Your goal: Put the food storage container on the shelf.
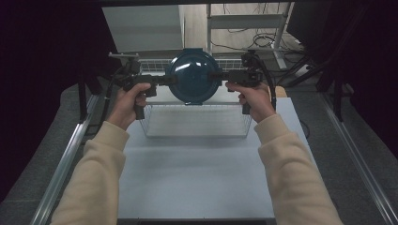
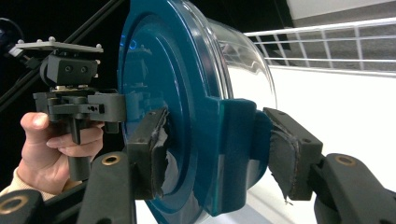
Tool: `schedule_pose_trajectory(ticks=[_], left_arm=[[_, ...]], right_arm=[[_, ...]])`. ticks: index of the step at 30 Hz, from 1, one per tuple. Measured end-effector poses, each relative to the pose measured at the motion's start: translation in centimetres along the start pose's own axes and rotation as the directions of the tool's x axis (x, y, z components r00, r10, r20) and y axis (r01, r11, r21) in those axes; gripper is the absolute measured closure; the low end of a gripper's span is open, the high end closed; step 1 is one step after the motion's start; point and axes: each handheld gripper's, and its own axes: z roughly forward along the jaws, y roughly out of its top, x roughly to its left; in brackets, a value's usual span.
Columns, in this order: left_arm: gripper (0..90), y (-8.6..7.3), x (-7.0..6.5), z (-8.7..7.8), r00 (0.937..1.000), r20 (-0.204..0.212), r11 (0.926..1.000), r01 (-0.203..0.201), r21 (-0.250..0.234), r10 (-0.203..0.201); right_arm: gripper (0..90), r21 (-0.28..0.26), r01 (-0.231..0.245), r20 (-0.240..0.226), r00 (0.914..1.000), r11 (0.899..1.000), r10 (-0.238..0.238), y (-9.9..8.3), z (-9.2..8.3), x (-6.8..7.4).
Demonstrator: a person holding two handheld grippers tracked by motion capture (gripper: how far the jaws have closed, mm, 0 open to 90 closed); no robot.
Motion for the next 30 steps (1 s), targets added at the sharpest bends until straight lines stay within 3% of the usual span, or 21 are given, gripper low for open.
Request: schedule_pose_trajectory(ticks=[9, 16, 20, 22, 24, 25, 30], left_arm=[[45.5, 0.3, 1.9, 1.8, 0.9975, -0.033, 0.9976, 0.063, 0.030, -0.062], [45.0, 0.9, 3.1, 2.5, 0.9902, -0.007, 0.9902, 0.140, 0.005, -0.140], [42.2, 1.2, 4.4, 3.2, 0.9770, 0.004, 0.9770, 0.213, -0.005, -0.213], [41.1, 1.3, 4.6, 3.5, 0.9735, 0.002, 0.9735, 0.229, -0.006, -0.229], [39.9, 1.3, 4.9, 3.6, 0.9713, 0.004, 0.9713, 0.238, -0.002, -0.238], [39.5, 1.3, 5.0, 3.7, 0.9705, 0.007, 0.9705, 0.241, -0.001, -0.241], [37.7, 1.2, 5.3, 3.9, 0.9689, 0.015, 0.9689, 0.247, -0.012, -0.247]], right_arm=[[43.0, 0.025, -0.063, 0.018, 0.9979, 0.998, 0.062, 0.2, 1.4, -2.4], [41.6, 0.008, -0.117, 0.035, 0.9925, 0.993, 0.117, 0.4, 1.9, -3.1], [39.3, 0.016, -0.204, 0.036, 0.9785, 0.979, 0.203, 0.6, 2.5, -4.2], [37.4, 0.017, -0.243, 0.034, 0.9696, 0.970, 0.242, 0.6, 2.8, -4.6], [36.3, 0.022, -0.303, 0.028, 0.9528, 0.953, 0.302, 0.5, 3.2, -5.3], [36.1, 0.022, -0.317, 0.023, 0.9483, 0.948, 0.317, 0.5, 3.3, -5.6], [34.7, 0.012, -0.344, 0.023, 0.9387, 0.939, 0.344, 0.4, 3.6, -6.1]])
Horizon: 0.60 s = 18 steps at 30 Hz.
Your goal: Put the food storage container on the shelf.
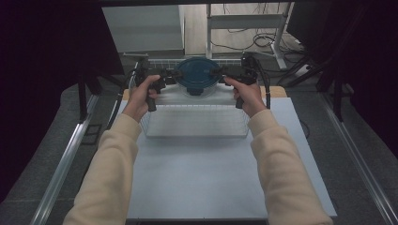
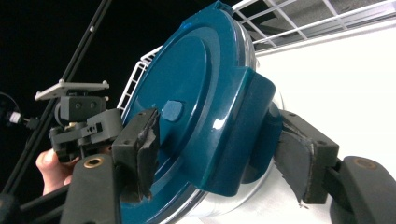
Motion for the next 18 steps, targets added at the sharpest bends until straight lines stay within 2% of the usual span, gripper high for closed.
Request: schedule_pose_trajectory(ticks=[4, 6, 7, 8, 11, 12, 14, 16, 18], left_arm=[[36.9, -0.1, 0.0, 0.0, 0.9999, 0.000, 0.9999, -0.014, -0.002, 0.014], [34.4, -0.2, -0.3, 0.0, 0.9992, -0.027, 0.9994, -0.031, -0.016, 0.031], [31.5, -0.2, -0.4, -0.1, 0.9969, -0.064, 0.9985, -0.048, -0.029, 0.046], [27.6, -0.3, -0.6, -0.2, 0.9936, -0.094, 0.9972, -0.065, -0.037, 0.062], [23.3, -0.6, -1.4, -0.8, 0.9823, -0.148, 0.9910, -0.123, -0.051, 0.115], [22.7, -0.7, -1.6, -1.0, 0.9785, -0.155, 0.9883, -0.144, -0.049, 0.135], [22.3, -1.2, -2.4, -1.4, 0.9665, -0.178, 0.9799, -0.195, -0.042, 0.185], [21.9, -1.8, -3.0, -1.9, 0.9572, -0.188, 0.9720, -0.231, -0.041, 0.220], [21.6, -2.4, -3.4, -2.4, 0.9540, -0.182, 0.9672, -0.250, -0.044, 0.239]], right_arm=[[33.6, -0.007, 0.004, 0.007, 1.0000, 1.000, -0.004, -0.1, 0.0, 0.1], [30.3, -0.013, 0.018, 0.023, 0.9996, 1.000, -0.018, -0.3, 0.1, 0.5], [26.9, -0.013, 0.031, 0.033, 0.9990, 0.999, -0.030, -0.4, 0.1, 0.7], [23.1, -0.025, 0.058, 0.062, 0.9965, 0.998, -0.056, -0.6, 0.1, 1.0], [15.9, -0.052, 0.095, 0.102, 0.9907, 0.994, -0.090, -1.0, -0.2, 1.8], [14.7, -0.054, 0.115, 0.125, 0.9863, 0.992, -0.108, -1.2, -0.4, 2.1], [14.2, -0.071, 0.166, 0.164, 0.9746, 0.984, -0.152, -1.5, -0.9, 2.6], [14.2, -0.098, 0.214, 0.167, 0.9663, 0.972, -0.196, -2.1, -1.6, 2.8], [14.2, -0.105, 0.242, 0.136, 0.9643, 0.965, -0.227, -2.7, -2.3, 2.7]])
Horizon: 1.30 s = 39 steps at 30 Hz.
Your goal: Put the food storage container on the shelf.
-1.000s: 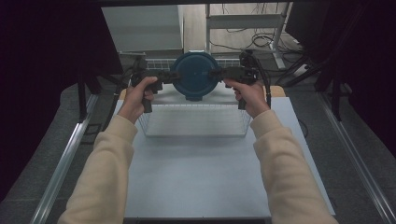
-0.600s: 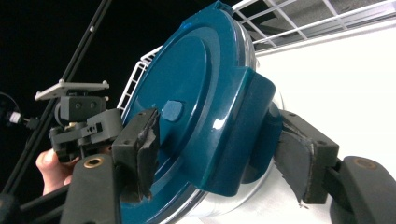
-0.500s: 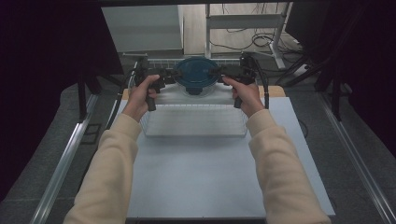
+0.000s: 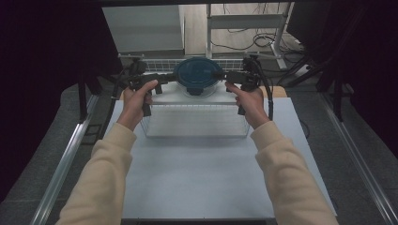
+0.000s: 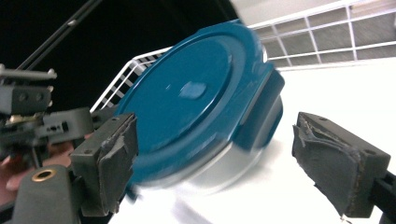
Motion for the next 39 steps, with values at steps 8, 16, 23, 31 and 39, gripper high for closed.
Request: schedule_pose_trajectory(ticks=[8, 16, 23, 31, 39], left_arm=[[23.9, -2.5, -1.4, -2.7, 0.9956, -0.001, 0.9951, -0.094, -0.031, 0.094], [24.6, -7.4, -3.4, -4.9, 0.9737, -0.020, 0.9738, -0.227, 0.016, 0.227], [19.0, -13.5, -3.9, -6.1, 0.9514, -0.093, 0.9555, -0.289, 0.061, 0.293], [17.7, -21.1, -2.5, -5.9, 0.9307, -0.156, 0.9368, -0.304, 0.173, 0.331], [16.6, -25.8, -1.1, -4.4, 0.9111, -0.190, 0.9049, -0.301, 0.301, 0.366]], right_arm=[[17.3, -0.024, 0.209, 0.031, 0.9775, 0.978, -0.209, -2.0, -3.4, -0.3], [19.0, -0.007, 0.339, 0.009, 0.9409, 0.941, -0.339, -6.6, -7.0, -0.4], [20.7, 0.052, 0.440, 0.004, 0.8976, 0.896, -0.441, -11.8, -9.2, -1.1], [21.5, 0.105, 0.427, -0.006, 0.9032, 0.898, -0.429, -17.9, -10.1, -3.5], [22.0, 0.190, 0.407, 0.026, 0.9075, 0.893, -0.419, -22.4, -8.8, -5.8]])
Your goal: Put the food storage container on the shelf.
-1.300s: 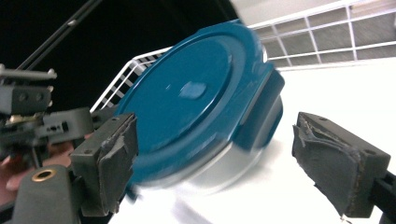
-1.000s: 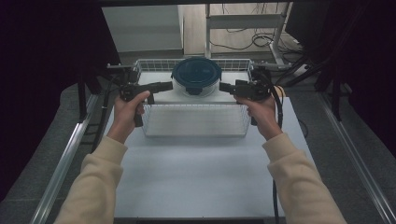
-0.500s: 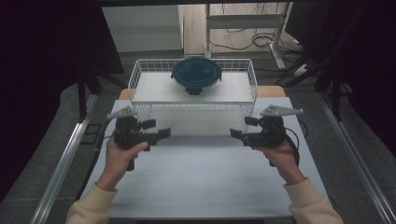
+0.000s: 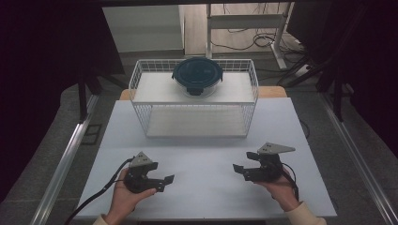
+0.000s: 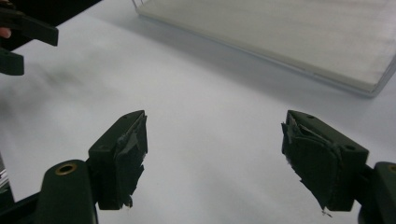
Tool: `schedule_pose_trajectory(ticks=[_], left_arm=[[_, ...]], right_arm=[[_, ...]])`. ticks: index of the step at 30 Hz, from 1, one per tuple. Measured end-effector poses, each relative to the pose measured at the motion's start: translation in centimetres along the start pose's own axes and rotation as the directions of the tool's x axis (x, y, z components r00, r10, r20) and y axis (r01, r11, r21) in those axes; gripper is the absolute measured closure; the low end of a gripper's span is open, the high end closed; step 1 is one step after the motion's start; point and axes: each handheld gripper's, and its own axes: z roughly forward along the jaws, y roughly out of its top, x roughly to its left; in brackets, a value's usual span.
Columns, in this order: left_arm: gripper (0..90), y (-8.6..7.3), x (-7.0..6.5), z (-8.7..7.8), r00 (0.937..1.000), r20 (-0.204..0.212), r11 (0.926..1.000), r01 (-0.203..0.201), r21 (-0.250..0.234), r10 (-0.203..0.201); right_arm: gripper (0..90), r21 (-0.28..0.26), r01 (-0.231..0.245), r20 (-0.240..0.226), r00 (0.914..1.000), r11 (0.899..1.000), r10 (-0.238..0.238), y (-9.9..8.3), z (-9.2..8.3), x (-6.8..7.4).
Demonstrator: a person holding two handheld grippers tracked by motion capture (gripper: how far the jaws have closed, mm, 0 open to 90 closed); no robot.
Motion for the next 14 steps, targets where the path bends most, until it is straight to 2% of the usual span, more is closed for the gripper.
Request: schedule_pose_trajectory(ticks=[3, 6, 10, 14], left_arm=[[18.0, -0.33, 0.02, -0.01, 1.0000, -0.006, 1.0000, -0.003, -0.009, 0.003], [18.3, -0.42, 0.26, -0.32, 1.0000, -0.002, 0.9996, 0.007, -0.027, -0.007], [18.0, -0.61, 0.32, -0.31, 1.0000, -0.007, 0.9998, 0.007, -0.020, -0.007], [18.0, -0.64, 0.24, -0.15, 0.9999, 0.002, 0.9998, 0.012, -0.019, -0.012]], right_arm=[[21.9, 0.007, -0.005, 0.009, 1.0000, 1.000, 0.005, -0.27, 0.36, -0.16], [21.9, -0.017, -0.015, 0.010, 0.9998, 1.000, 0.015, -0.30, 0.05, -0.27], [21.2, -0.035, -0.035, 0.014, 0.9993, 0.999, 0.036, -0.34, 0.00, -0.36], [19.1, -0.020, -0.040, 0.014, 0.9991, 0.999, 0.040, -0.47, 0.29, -0.35]])
